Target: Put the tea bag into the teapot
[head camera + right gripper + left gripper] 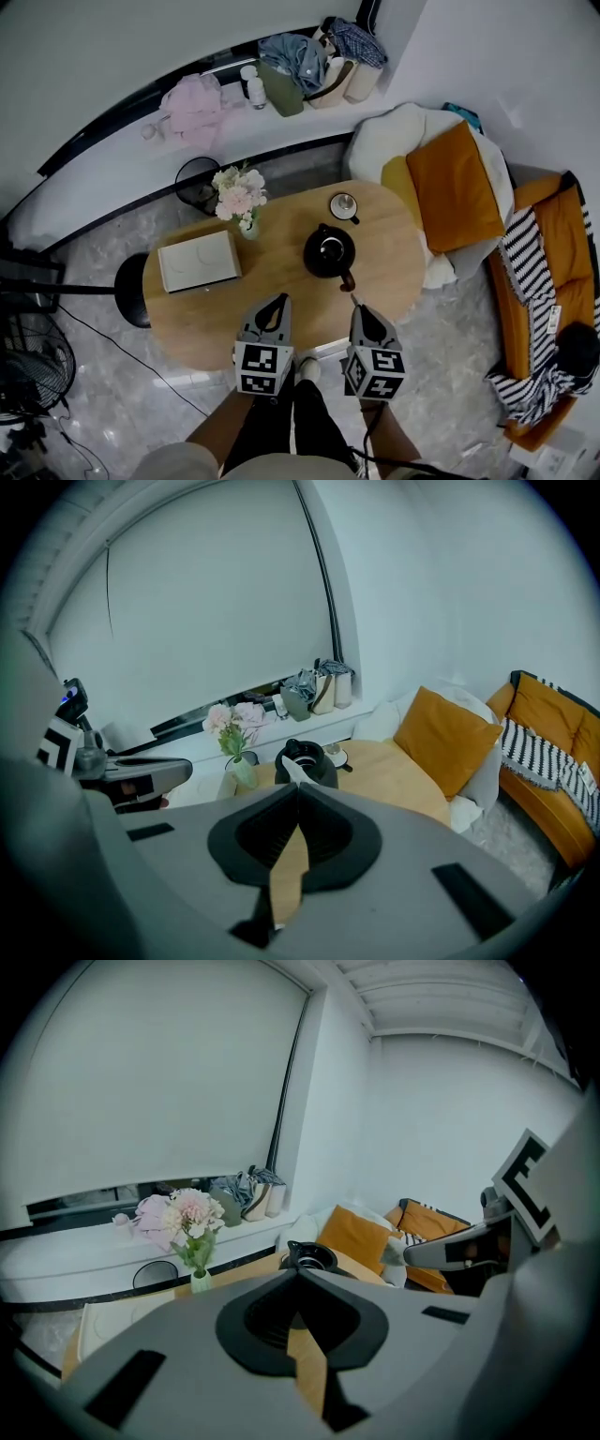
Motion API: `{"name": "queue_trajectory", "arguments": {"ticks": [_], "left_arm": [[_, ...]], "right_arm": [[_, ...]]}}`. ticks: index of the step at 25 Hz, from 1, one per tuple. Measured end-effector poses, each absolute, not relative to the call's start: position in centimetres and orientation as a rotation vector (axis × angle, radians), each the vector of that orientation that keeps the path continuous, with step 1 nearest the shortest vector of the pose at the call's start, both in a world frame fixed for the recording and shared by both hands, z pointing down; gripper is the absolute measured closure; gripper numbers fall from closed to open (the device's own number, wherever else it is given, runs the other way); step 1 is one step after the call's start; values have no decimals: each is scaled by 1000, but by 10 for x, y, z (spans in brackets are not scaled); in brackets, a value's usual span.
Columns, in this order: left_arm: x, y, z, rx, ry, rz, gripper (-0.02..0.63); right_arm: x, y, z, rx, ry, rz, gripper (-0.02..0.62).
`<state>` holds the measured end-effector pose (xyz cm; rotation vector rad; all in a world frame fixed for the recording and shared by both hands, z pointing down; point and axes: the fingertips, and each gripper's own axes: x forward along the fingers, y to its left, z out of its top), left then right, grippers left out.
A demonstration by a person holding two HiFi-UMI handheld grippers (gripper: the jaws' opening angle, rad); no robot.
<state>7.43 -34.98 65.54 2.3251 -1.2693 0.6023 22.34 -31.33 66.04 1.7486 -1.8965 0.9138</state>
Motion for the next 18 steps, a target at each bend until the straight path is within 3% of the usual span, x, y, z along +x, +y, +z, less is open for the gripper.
{"name": "queue_trajectory", "arguments": {"ticks": [18], "left_arm": [[69,-422,673,2305,-1333,566,601]], "right_arm": [[213,-389,674,1723,-1934,860,561]]}}
